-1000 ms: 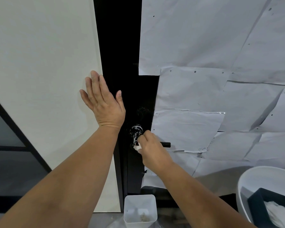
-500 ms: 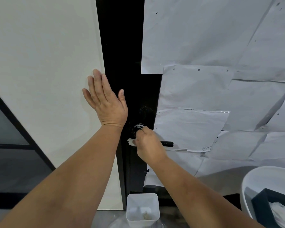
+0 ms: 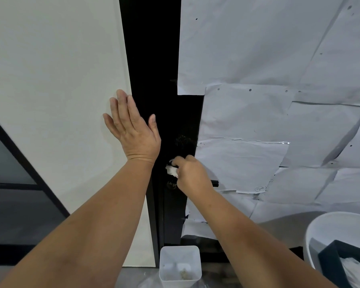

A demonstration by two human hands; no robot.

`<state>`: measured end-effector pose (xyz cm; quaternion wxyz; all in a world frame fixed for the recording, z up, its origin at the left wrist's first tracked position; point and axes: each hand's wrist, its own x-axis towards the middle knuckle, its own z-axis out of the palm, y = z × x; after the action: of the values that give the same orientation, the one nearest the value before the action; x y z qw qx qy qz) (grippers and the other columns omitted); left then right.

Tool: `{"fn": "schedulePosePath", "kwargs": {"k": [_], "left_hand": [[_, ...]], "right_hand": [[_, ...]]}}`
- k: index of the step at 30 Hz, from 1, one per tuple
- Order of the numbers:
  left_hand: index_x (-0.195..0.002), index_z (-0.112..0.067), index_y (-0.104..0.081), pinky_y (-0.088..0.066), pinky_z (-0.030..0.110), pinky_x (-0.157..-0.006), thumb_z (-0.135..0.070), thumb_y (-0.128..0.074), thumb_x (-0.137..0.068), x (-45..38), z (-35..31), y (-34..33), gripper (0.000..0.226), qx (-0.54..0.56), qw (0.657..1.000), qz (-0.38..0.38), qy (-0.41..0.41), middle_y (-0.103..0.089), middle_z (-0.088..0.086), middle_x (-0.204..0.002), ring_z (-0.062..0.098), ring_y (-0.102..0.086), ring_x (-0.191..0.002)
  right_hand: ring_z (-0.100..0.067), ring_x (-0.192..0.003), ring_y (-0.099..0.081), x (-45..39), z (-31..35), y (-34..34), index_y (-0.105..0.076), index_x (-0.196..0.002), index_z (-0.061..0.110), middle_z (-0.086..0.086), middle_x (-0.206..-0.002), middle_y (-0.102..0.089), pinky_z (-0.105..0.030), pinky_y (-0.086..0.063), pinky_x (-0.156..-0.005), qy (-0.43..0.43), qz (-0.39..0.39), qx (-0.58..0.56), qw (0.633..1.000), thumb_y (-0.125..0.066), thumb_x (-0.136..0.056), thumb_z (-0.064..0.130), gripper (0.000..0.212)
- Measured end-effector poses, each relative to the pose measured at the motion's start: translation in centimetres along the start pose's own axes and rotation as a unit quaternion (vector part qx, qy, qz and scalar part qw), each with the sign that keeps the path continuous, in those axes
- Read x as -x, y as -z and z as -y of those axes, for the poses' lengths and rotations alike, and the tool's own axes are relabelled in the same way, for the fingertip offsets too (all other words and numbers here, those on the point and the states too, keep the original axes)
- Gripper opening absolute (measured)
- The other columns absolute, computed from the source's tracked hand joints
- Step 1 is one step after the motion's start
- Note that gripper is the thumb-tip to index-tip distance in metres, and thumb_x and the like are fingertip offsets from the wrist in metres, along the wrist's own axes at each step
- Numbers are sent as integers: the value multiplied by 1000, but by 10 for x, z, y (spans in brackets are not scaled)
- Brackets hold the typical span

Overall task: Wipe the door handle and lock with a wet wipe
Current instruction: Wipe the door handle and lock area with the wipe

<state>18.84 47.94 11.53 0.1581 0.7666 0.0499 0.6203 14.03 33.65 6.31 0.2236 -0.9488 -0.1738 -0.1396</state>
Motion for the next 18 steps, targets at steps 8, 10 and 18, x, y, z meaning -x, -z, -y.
{"fn": "schedulePosePath", "kwargs": {"k": [8,10,18], "left_hand": [[-143,0,-24,-18,59,-115,-31,-41,-98,0,0,0,56,4,1000,0,-1,-34,24,-149,38,-25,-141],[-143,0,-25,-18,59,-115,-30,-43,-98,0,0,0,57,5,1000,1,-2,-34,24,-149,38,-25,-141],[-143,0,-25,-17,59,-116,-29,-44,-98,0,0,0,57,8,1000,-2,-3,-34,24,-149,38,-24,-141]], "right_hand": [[-31,-69,-54,6,-1,-8,-67,-75,-2,-18,-84,-56,-28,-36,-53,78,23,79,994,-56,-65,-19,23],[-25,-67,-50,3,-4,-7,-68,-86,0,-14,-88,-55,-27,-34,-54,35,8,63,997,-55,-69,-17,27],[-21,-57,-40,5,-5,1,-73,-87,7,-11,-79,-52,-25,-32,-48,35,14,46,998,-62,-62,-18,37]]}}
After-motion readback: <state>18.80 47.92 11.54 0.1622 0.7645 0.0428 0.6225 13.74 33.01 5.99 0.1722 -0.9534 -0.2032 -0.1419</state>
